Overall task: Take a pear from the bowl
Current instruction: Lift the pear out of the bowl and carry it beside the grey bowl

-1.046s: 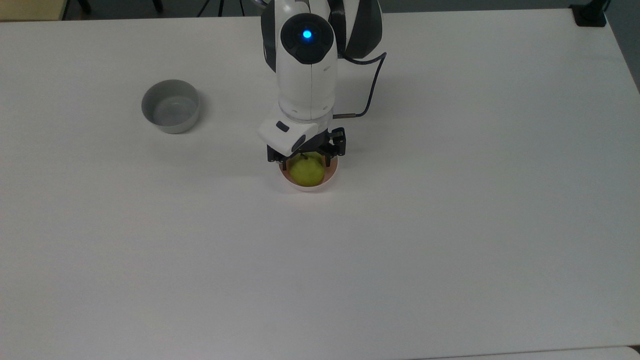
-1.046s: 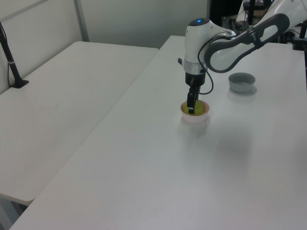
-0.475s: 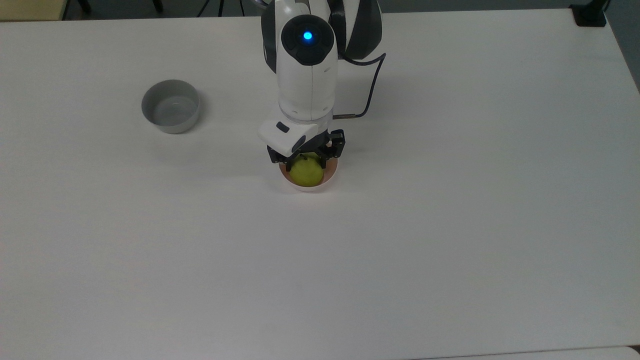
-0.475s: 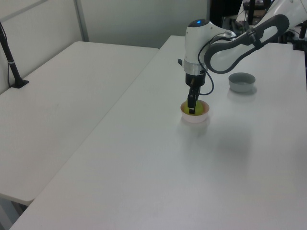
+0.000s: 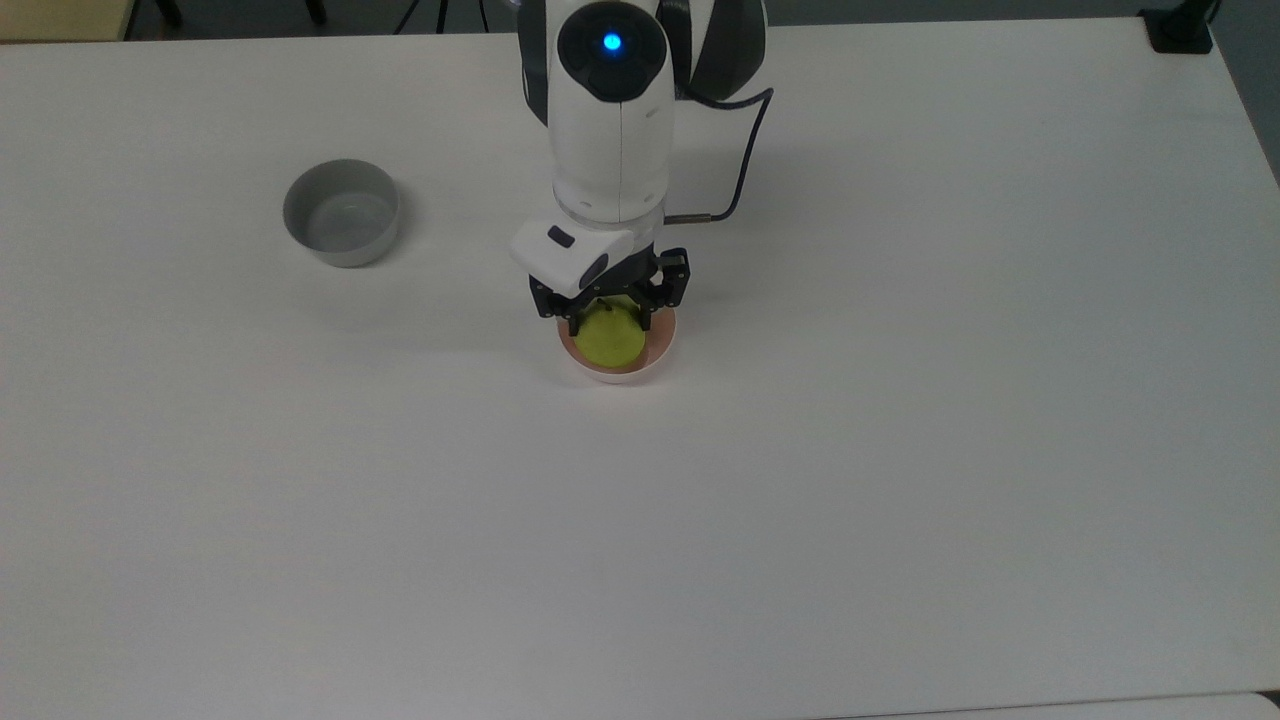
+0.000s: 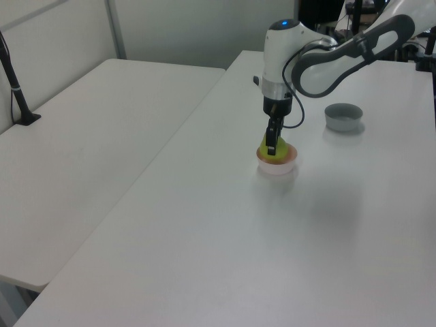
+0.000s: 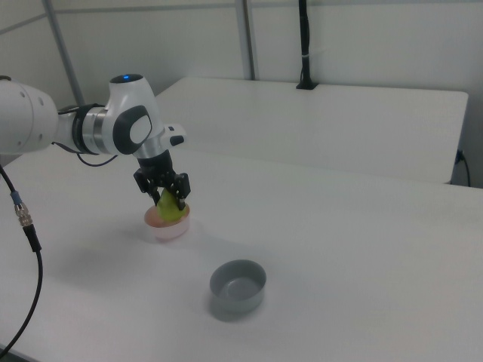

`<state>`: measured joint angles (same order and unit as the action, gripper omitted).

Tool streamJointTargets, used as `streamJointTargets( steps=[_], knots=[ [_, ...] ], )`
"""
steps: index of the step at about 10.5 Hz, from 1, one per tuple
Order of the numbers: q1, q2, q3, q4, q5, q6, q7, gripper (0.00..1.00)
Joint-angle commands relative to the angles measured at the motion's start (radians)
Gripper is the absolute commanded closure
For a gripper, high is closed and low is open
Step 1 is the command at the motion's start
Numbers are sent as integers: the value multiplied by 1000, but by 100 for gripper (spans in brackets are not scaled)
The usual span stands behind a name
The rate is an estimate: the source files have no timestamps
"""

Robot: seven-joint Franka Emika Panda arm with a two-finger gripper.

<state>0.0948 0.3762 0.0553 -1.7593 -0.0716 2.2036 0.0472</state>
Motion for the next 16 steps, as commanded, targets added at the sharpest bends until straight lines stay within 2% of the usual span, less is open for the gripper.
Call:
streamJointTargets(
  steps=[1, 3, 6, 13, 16],
  knots=[
    [-1, -62, 0, -6, -14, -45, 0, 100],
    [-15, -92, 0, 29, -1, -112, -38, 100],
    [-79, -117, -2, 82, 7, -182, -131, 100],
    [-329, -105, -15, 95, 7, -165, -462, 100],
    [-403, -70, -17, 87, 4, -127, -558, 100]
  ],
)
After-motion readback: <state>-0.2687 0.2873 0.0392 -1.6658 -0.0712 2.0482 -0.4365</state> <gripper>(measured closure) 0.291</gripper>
